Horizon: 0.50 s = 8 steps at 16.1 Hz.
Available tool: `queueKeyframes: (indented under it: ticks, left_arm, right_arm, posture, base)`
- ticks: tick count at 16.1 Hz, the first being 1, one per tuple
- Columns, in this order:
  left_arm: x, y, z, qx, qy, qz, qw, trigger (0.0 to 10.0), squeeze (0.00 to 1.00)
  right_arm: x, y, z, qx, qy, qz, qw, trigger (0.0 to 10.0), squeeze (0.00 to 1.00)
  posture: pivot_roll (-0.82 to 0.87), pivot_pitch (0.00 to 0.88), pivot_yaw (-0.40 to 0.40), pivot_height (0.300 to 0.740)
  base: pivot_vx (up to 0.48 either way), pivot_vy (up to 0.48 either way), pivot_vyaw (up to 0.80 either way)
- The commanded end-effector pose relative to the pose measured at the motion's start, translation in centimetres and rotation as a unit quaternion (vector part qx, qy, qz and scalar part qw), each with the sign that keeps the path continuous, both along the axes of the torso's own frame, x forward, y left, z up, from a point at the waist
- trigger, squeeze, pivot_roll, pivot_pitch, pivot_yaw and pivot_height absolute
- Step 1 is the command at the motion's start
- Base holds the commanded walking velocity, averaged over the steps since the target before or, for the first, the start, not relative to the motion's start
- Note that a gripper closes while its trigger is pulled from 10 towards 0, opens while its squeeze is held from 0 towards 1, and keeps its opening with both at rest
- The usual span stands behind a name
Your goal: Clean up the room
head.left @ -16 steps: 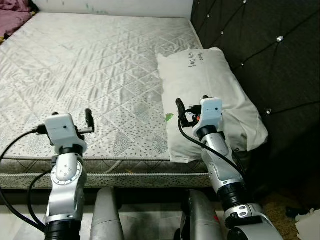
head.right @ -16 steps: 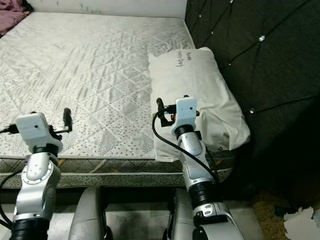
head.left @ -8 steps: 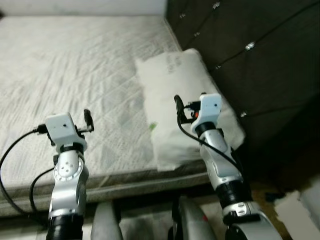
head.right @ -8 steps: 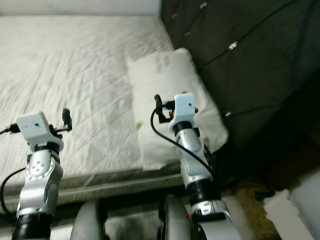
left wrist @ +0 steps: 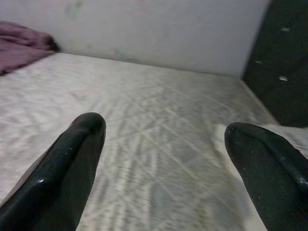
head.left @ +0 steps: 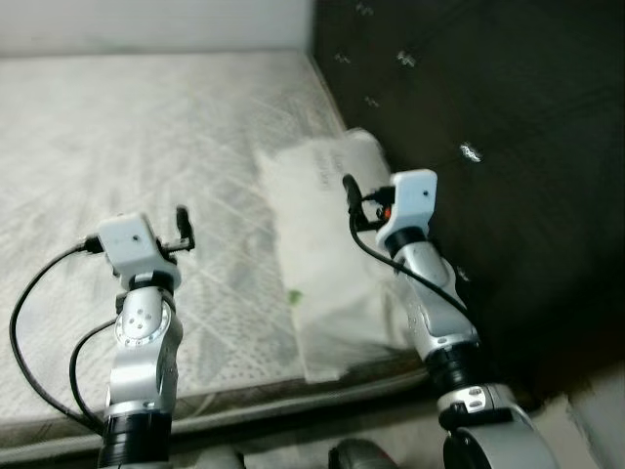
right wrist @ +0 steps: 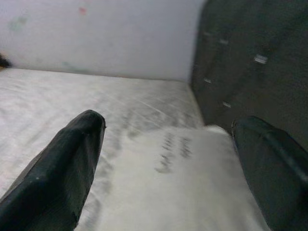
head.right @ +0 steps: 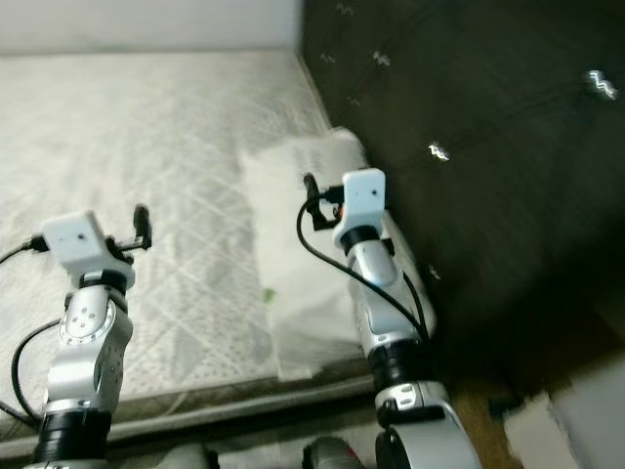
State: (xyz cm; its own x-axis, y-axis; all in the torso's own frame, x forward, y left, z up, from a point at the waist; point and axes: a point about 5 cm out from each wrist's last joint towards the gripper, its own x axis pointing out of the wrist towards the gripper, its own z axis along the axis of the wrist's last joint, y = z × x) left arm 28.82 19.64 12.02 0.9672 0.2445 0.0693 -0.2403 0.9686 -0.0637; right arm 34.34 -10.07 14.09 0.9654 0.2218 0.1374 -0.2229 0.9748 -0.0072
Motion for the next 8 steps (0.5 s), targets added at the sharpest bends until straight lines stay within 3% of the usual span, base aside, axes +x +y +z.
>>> queueKeyframes:
  ticks: [1, 8]
  left_arm:
    - [-0.13, 0.32, -0.31, 0.003, 0.008, 0.004, 1.0, 10.0, 0.0]
    - [-0.2, 0.82, -0.8, 0.009, 0.026, 0.015, 1.0, 10.0, 0.0]
  right_arm:
    - [-0.16, 0.04, 0.1, 0.002, -0.003, 0.002, 1.0, 10.0, 0.0]
    - [-0.18, 0.11, -0.35, 0.001, 0.005, 0.006, 1.0, 10.0, 0.0]
  posture:
    - [-0.02, 0.0, -0.042, 0.74]
    - [-0.01, 0.0, -0.04, 0.74]
  base:
    - [0.0, 0.0, 0.0]
    - [0.0, 0.0, 0.0]
